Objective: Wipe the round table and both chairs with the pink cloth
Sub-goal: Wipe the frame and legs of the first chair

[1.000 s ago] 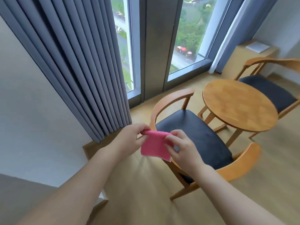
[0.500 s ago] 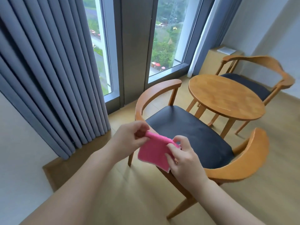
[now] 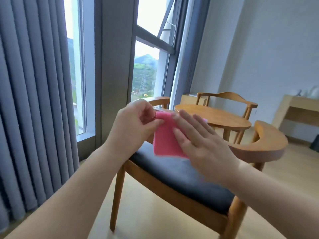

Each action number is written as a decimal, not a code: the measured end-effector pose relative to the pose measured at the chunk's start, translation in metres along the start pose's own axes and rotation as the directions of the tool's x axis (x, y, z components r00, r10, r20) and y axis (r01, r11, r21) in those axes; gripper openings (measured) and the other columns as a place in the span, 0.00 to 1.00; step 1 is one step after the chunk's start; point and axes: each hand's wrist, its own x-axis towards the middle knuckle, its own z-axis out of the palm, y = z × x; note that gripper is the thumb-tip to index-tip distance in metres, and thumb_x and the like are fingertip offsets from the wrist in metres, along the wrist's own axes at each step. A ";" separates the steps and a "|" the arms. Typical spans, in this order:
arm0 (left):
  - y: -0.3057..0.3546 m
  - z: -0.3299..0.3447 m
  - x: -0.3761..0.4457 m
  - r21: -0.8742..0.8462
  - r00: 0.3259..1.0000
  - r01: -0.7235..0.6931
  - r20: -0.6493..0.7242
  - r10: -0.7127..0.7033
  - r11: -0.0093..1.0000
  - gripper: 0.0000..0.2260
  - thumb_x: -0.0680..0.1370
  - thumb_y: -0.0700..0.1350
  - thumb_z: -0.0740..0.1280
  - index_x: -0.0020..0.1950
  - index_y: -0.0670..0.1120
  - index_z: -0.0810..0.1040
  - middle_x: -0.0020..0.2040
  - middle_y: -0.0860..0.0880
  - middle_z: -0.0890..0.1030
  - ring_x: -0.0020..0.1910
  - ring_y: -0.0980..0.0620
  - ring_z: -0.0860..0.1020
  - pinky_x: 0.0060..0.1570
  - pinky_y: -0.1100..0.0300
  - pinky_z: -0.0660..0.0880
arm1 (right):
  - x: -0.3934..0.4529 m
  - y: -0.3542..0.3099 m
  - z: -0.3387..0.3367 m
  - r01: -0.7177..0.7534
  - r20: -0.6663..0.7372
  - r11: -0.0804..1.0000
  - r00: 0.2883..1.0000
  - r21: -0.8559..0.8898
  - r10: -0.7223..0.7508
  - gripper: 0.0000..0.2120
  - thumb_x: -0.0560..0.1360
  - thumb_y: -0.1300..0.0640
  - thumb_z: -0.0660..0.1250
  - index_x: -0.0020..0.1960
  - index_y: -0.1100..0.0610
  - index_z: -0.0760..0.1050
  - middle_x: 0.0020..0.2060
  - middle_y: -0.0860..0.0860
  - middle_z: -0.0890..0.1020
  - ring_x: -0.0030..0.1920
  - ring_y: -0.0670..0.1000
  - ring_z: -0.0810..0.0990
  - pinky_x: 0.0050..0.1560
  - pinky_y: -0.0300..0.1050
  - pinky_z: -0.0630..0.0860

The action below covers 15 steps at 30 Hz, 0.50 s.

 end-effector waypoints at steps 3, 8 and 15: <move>0.002 0.014 -0.017 -0.030 1.000 -0.027 -0.010 0.027 0.999 0.07 0.71 0.40 0.75 0.41 0.42 0.77 0.36 0.49 0.80 0.36 0.54 0.80 0.41 0.58 0.79 | -0.012 -0.010 0.006 0.014 0.092 0.998 0.996 -0.061 -0.008 0.29 0.76 0.62 0.61 0.75 0.63 0.59 0.75 0.62 0.58 0.76 0.61 0.53 0.76 0.58 0.52; -0.006 0.015 -0.039 0.094 0.986 -0.161 0.053 0.156 0.983 0.03 0.73 0.38 0.72 0.44 0.44 0.80 0.38 0.54 0.80 0.41 0.58 0.79 0.42 0.71 0.74 | -0.037 -0.013 0.017 -0.089 0.091 0.977 0.990 -0.195 0.108 0.30 0.80 0.51 0.58 0.77 0.61 0.54 0.77 0.60 0.52 0.77 0.59 0.50 0.76 0.56 0.48; -0.007 0.027 -0.056 0.236 0.942 -0.287 0.245 0.229 0.928 0.06 0.73 0.38 0.69 0.42 0.49 0.77 0.34 0.58 0.75 0.36 0.54 0.75 0.34 0.66 0.72 | -0.103 0.015 0.020 -0.150 0.017 0.950 0.987 -0.274 0.161 0.37 0.78 0.53 0.64 0.78 0.59 0.48 0.77 0.59 0.48 0.77 0.61 0.49 0.76 0.59 0.47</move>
